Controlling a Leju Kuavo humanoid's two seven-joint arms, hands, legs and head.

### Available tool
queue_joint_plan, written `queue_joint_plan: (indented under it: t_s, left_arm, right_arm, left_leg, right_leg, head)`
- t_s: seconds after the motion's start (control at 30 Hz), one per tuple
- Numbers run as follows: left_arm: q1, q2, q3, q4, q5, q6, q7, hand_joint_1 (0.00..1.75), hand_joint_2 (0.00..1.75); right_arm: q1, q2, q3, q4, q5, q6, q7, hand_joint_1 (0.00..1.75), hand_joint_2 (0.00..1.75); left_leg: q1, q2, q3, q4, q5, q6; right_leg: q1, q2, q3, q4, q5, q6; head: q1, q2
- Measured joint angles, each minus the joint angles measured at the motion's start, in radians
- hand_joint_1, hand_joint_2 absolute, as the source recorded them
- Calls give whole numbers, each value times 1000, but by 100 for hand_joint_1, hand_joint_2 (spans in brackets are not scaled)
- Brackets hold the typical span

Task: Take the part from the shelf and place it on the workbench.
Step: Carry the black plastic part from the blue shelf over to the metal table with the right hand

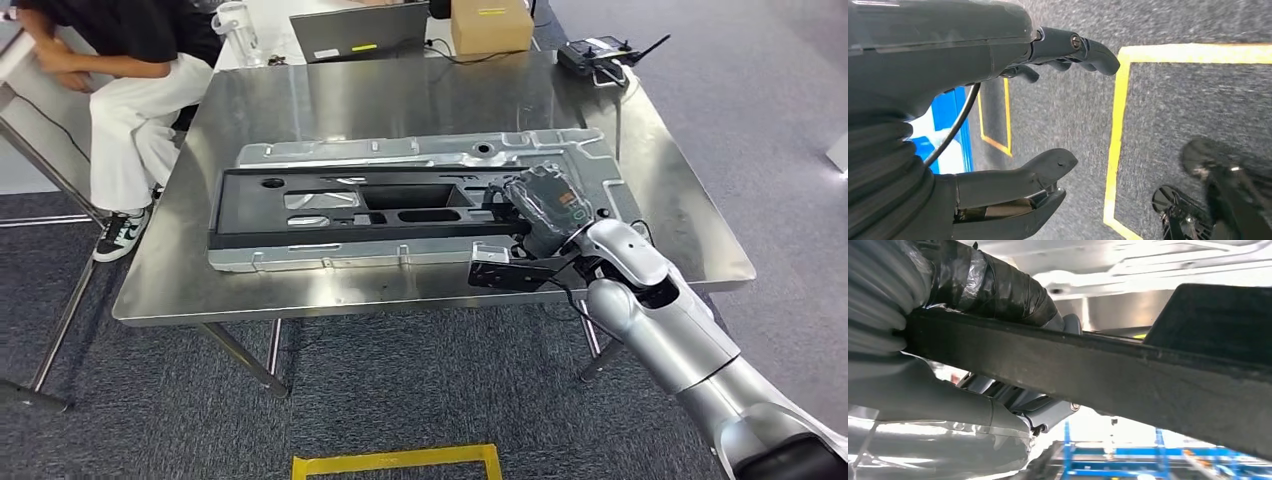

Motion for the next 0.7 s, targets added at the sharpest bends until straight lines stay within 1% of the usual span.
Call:
queue_joint_plan:
  t_s: [0.03,0.07,0.1,0.13,0.2,0.23,0.33,0.47,0.7]
  left_arm:
    - [1,1,-1,0,1,0,0,0,175]
    - [1,1,-2,0,3,-1,0,0,175]
    - [3,1,-3,0,6,-1,1,0,175]
    - [4,1,-5,0,9,-2,2,0,175]
    - [6,1,-7,0,18,-3,3,0,175]
    - [6,1,-9,0,24,-4,3,0,175]
    - [3,1,-19,0,45,-6,3,0,175]
    - [2,0,-40,0,75,-10,3,0,175]
    - [1,-4,-79,0,115,-14,3,0,175]
  right_arm:
    - [-4,2,2,3,2,1,2,175,175]
    - [-9,5,3,5,4,2,7,175,175]
    - [-13,10,5,8,8,4,15,175,175]
    - [-15,16,8,12,13,7,26,175,175]
    - [-19,32,14,20,27,12,48,175,175]
    - [-20,38,19,25,33,14,57,175,175]
    - [-25,50,32,40,43,20,72,175,175]
    - [-31,52,42,59,46,26,76,175,175]
    - [-34,58,61,89,75,35,104,175,175]
  left_leg:
    - [-4,13,26,-52,17,7]
    - [-7,21,40,-80,21,13]
    - [-8,20,44,-87,18,17]
    - [-7,16,44,-90,19,19]
    - [-7,13,46,-92,18,19]
    - [-8,13,46,-92,17,20]
    - [-9,13,46,-91,13,25]
    - [-9,13,47,-91,11,30]
    - [-10,13,47,-90,10,33]
  right_leg:
    - [2,-9,4,0,-4,5]
    - [5,-15,6,0,-8,9]
    - [9,-19,7,0,-11,11]
    - [11,-23,9,-1,-13,7]
    - [14,-24,12,-4,-15,-2]
    - [13,-24,14,-6,-13,-4]
    - [13,-23,19,-14,-10,1]
    - [12,-23,22,-20,-8,6]
    - [11,-21,23,-23,-5,20]
  head:
    - [0,0]
    - [1,0]
    - [1,0]
    - [1,0]
    - [1,0]
    - [1,0]
    - [1,0]
    - [1,0]
    - [1,0]
